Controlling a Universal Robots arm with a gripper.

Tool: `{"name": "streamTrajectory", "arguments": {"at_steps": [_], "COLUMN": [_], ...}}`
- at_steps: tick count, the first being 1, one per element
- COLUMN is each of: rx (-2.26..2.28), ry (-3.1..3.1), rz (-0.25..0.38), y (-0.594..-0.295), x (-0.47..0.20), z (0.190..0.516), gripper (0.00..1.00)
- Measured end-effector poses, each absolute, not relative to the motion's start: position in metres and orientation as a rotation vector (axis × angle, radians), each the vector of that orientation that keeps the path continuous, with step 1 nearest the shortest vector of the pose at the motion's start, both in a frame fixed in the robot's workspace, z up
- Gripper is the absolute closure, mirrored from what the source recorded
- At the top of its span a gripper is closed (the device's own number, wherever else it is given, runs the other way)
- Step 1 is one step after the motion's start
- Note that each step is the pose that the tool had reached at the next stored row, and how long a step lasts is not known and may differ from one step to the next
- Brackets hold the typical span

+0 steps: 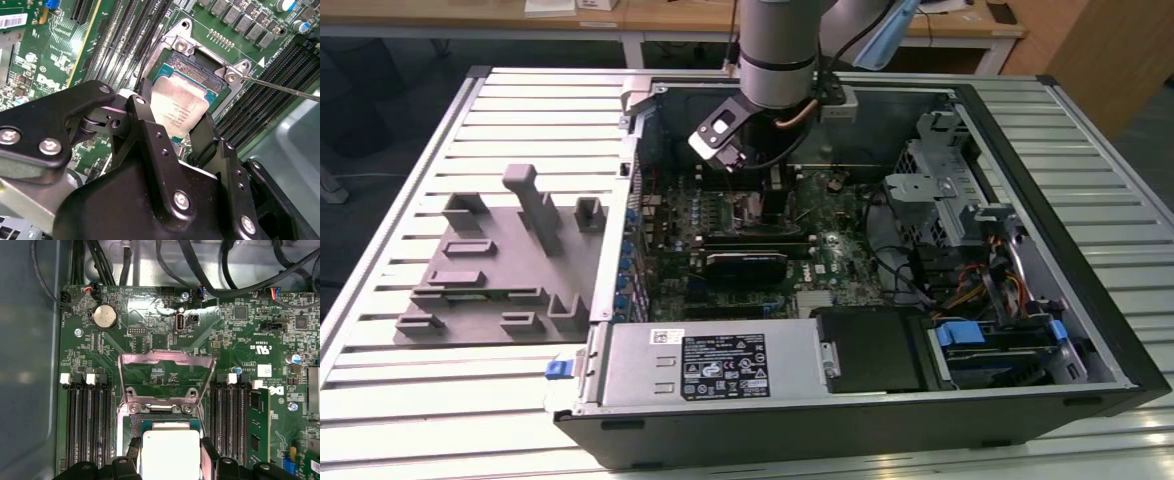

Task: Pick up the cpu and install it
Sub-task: 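Place the cpu into insertion slot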

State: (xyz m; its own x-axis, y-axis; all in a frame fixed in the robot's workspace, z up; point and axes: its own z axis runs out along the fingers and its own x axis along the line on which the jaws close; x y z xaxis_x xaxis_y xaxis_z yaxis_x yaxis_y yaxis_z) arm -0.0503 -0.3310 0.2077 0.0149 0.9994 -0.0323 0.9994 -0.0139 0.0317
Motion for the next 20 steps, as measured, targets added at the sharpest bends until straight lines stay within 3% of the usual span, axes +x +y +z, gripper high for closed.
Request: {"name": "streamTrajectory", "arguments": {"at_steps": [20], "rx": [2.226], "ry": [2.153], "rz": [-0.002], "y": [-0.328], "x": [-0.054], "z": [0.195], "gripper": [0.45]}}
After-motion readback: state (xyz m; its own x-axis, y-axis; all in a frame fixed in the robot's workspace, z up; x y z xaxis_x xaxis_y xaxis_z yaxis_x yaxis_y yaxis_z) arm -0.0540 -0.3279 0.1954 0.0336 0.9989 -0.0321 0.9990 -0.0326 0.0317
